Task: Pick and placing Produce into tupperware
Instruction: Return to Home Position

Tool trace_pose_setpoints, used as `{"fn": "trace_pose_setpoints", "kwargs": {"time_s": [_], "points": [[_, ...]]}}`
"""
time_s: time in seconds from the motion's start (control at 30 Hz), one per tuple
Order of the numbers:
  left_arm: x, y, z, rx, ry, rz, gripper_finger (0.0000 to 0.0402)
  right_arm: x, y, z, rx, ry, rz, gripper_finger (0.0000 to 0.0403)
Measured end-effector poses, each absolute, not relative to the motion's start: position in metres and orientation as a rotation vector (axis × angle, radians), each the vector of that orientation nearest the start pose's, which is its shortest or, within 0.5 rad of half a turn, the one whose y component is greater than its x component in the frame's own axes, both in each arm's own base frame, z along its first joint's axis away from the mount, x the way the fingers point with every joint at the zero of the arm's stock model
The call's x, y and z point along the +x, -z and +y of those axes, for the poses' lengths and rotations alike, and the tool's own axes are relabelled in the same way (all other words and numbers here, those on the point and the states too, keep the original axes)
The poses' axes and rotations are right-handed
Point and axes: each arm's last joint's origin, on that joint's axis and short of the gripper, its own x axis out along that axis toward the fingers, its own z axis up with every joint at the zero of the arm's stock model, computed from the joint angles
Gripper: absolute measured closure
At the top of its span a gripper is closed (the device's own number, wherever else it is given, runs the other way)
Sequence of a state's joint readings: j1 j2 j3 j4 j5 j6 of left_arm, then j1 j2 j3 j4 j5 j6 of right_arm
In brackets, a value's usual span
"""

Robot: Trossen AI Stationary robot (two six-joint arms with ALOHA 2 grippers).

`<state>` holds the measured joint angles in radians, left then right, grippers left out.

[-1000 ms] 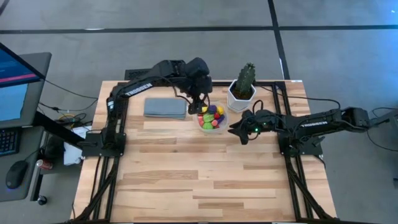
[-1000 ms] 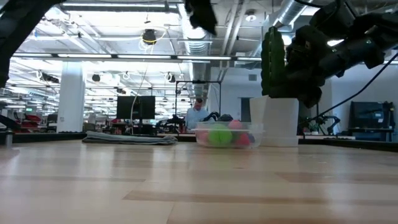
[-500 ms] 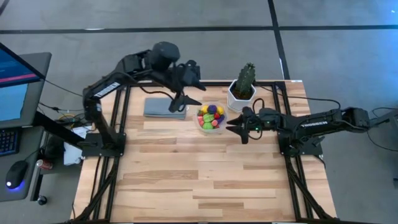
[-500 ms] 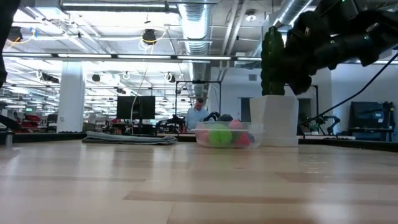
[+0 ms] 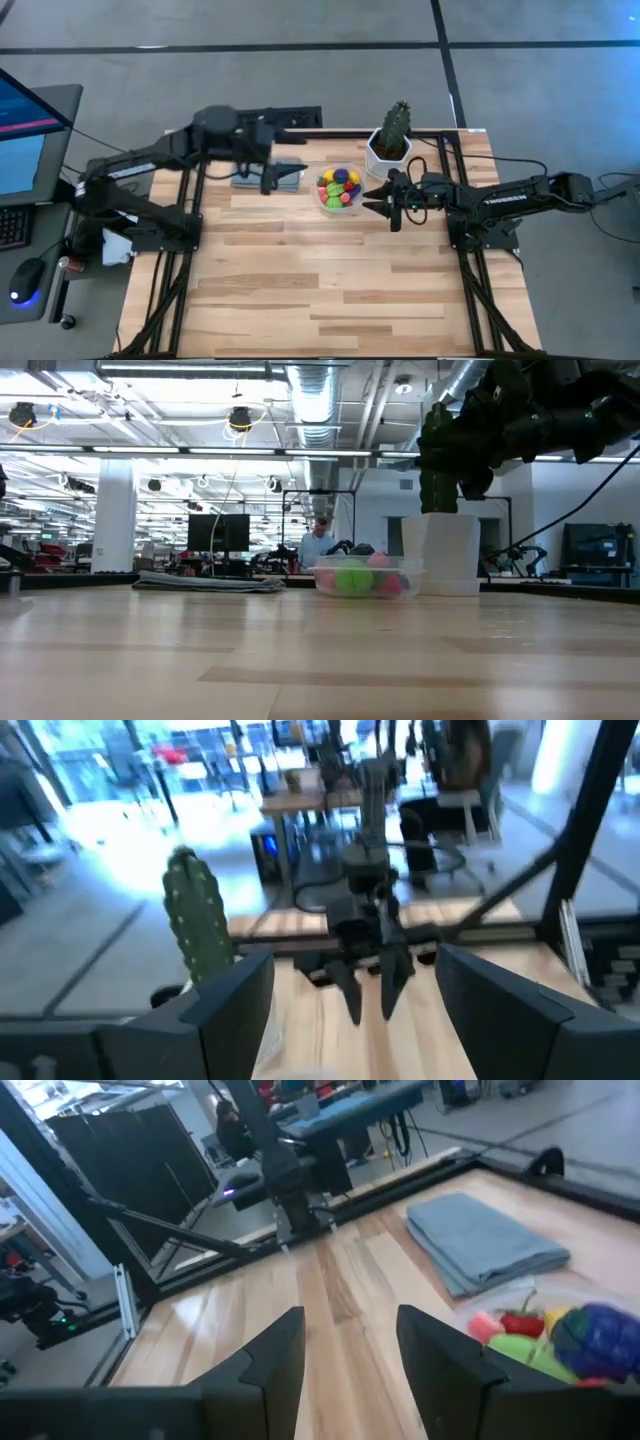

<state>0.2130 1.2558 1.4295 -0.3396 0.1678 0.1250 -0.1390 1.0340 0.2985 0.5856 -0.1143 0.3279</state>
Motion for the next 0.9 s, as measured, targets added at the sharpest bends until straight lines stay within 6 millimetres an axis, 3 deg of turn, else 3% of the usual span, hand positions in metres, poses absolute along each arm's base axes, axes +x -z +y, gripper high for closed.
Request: {"fn": "trace_pose_setpoints", "kwargs": {"time_s": [0.3, 0.53, 0.6, 0.77, 0.9], "points": [[0.214, -0.385, 0.032, 0.005, -0.097, -0.034, 0.0132, 0.202, -0.213, -0.026, 0.25, 0.034, -0.027, 0.022], [0.208, -0.325, 0.035, -0.324, -0.243, 0.037, 0.0132, 0.199, -0.227, -0.033, 0.248, 0.049, -0.178, 0.022], [0.209, -0.312, 0.033, -0.347, -0.224, 0.04, 0.0132, 0.199, -0.23, -0.034, 0.274, 0.033, -0.205, 0.022], [0.208, -0.298, 0.017, -0.231, -0.138, -0.13, 0.0132, 0.2, -0.245, -0.031, 0.248, -0.161, -0.247, 0.022], [0.195, -0.296, 0.01, -0.173, -0.258, -0.256, 0.0132, 0.206, -0.257, -0.031, 0.239, -0.266, -0.199, 0.022]]}}
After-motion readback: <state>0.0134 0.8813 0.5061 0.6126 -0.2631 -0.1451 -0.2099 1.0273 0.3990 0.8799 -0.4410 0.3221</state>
